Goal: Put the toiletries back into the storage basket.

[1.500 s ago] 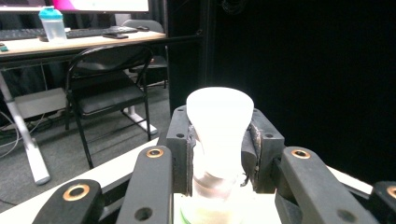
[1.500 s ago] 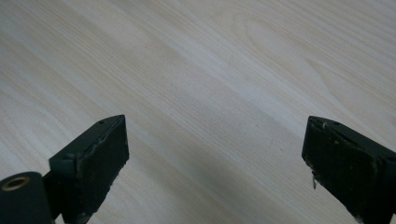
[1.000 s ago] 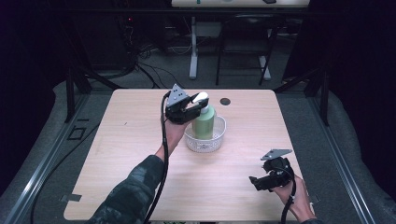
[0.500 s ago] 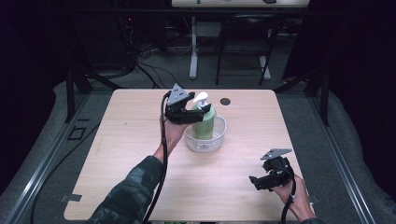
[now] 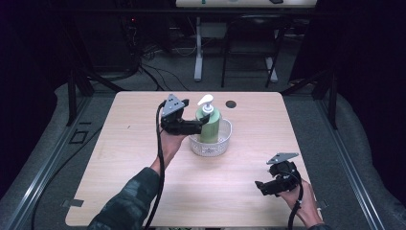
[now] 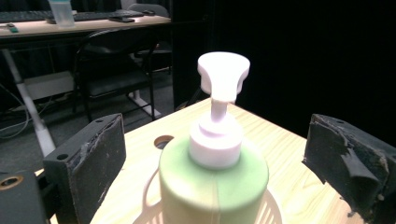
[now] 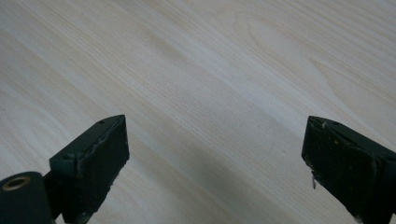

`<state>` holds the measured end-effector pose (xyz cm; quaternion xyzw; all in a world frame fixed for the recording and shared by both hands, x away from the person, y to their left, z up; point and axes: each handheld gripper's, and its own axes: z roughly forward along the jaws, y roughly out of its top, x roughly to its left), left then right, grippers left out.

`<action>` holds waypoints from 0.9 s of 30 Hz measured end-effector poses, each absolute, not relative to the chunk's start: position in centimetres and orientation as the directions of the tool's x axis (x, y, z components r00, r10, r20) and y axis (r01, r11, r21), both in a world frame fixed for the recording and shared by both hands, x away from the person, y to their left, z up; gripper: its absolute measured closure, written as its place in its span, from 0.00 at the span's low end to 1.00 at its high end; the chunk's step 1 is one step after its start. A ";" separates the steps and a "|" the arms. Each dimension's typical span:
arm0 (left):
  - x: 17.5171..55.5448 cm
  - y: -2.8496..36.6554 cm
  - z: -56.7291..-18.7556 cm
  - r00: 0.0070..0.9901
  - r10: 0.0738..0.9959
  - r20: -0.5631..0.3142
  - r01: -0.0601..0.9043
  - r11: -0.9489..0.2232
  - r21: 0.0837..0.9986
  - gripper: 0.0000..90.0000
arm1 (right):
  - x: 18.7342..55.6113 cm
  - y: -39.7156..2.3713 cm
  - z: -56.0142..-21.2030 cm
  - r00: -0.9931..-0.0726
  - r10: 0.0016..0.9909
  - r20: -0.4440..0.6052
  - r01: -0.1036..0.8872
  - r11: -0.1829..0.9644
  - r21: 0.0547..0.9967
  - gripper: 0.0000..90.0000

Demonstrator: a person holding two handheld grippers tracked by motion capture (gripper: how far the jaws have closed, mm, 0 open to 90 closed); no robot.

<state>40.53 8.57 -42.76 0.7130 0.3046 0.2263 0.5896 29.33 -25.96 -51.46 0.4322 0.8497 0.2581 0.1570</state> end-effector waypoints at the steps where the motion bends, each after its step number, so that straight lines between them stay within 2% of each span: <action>1: 40.3 8.9 -42.8 0.708 0.705 -0.041 0.168 -0.112 0.979 0.05 | 29.3 -26.0 -51.5 -0.575 0.817 -0.043 0.656 0.491 0.573 0.08; 27: 34.9 16.0 -44.3 0.652 0.757 -0.048 0.190 -0.101 0.977 0.02 | 29.0 -26.1 -51.3 -0.562 0.826 -0.049 0.661 0.484 0.573 0.08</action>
